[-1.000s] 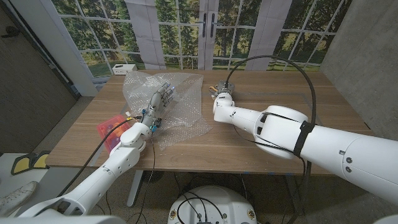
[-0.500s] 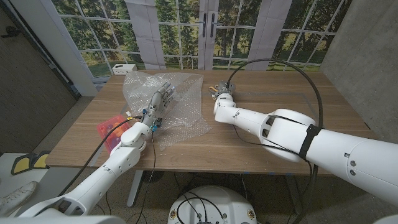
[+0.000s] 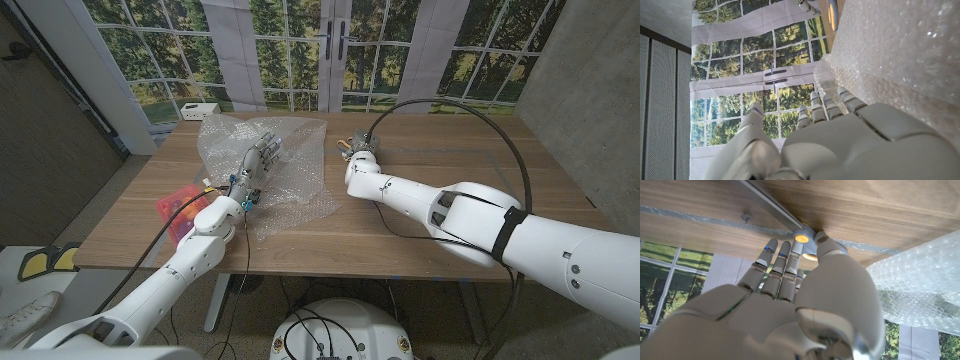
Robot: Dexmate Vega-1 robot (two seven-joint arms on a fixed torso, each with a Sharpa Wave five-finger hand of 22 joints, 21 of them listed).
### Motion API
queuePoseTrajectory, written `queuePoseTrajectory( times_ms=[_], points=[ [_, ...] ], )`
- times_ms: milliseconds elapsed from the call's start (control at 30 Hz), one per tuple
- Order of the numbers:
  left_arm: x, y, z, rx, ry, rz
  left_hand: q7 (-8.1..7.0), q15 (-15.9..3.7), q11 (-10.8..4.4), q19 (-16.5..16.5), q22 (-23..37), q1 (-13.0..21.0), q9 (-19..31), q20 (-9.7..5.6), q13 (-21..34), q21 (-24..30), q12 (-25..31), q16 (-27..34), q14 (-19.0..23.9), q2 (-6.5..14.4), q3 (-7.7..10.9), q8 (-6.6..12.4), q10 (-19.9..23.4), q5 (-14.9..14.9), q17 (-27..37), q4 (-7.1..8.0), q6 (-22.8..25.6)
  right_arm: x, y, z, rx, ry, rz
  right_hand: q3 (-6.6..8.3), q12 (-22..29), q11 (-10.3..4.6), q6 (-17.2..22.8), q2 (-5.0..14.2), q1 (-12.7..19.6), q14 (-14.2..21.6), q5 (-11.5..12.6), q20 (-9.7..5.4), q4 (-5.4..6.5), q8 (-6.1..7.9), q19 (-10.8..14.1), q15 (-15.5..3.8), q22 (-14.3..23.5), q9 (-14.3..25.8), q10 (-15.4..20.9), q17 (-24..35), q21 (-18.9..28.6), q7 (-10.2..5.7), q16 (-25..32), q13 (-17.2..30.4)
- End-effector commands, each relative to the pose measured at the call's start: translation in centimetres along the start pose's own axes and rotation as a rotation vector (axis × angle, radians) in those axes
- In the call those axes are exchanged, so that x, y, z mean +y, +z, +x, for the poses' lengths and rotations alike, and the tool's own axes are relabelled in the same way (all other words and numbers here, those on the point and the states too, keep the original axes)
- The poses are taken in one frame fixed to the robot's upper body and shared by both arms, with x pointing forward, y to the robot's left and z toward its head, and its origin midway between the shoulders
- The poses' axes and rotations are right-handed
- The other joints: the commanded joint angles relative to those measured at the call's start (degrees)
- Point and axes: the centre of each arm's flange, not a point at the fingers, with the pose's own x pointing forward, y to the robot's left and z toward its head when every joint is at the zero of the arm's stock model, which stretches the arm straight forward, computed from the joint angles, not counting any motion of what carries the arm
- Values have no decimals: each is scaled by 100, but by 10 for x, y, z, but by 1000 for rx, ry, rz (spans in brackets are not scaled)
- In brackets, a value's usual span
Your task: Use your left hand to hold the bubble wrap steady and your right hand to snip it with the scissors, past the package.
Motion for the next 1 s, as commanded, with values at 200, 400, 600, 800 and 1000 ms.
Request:
queuePoseTrajectory(
  times_ms=[200, 400, 600, 800, 1000],
  points=[
    [1, 2, -3, -5, 2, 0, 23, -94, 6, 0, 33, 6, 0, 9, 32, 5, -9, 4, 30, 35, -25, 4, 41, 32, 16, 4, -2, -7, -1, -2, -2, -2, 53, -8, 194, -982, 69, -24, 99, 73, 44, -35, 34, 10, 37, -835, 18, 23, 1055, 87, 39, -8, 73, 110],
    [2, 1, -5, -3, 7, 0, 18, -94, 7, 0, 33, 3, 0, 6, 32, 5, -9, 2, 28, 36, -26, 3, 40, 32, 16, 5, -3, -8, -1, -3, -5, 3, 78, -17, 201, -991, 93, -27, 118, 74, 61, -44, 41, 6, 42, -833, 19, 25, 1073, 127, 42, -15, 95, 84],
    [2, 1, -6, -2, 8, -1, 18, -102, 8, 2, 33, 1, 0, 8, 32, 6, -8, 1, 25, 38, -26, 2, 44, 32, 16, 6, -8, -14, -2, -3, -6, -3, 109, -25, 212, -987, 108, -26, 130, 110, 78, -53, 52, -2, 61, -834, 22, 27, 1060, 168, 52, -20, 131, 84],
    [1, 0, -5, -3, 6, -2, 22, -96, 7, 1, 33, 0, 0, 7, 32, 6, -11, 2, 25, 39, -26, 0, 38, 32, 16, 6, -14, -22, -5, -6, -15, -11, 152, -25, 218, -989, 109, -27, 132, 112, 93, -52, 59, -10, 55, -841, 24, 28, 1062, 178, 51, -23, 126, 74],
    [1, 2, -3, -4, 5, 4, 21, -103, 5, 2, 33, -1, 0, 8, 32, 6, -11, 2, 28, 39, -27, 2, 39, 32, 16, 5, -9, -34, -9, -13, -34, -20, 196, -21, 230, -985, 114, -25, 127, 119, 108, -52, 69, -16, 56, -837, 26, 28, 1069, 180, 53, -27, 115, 72]
  ],
)
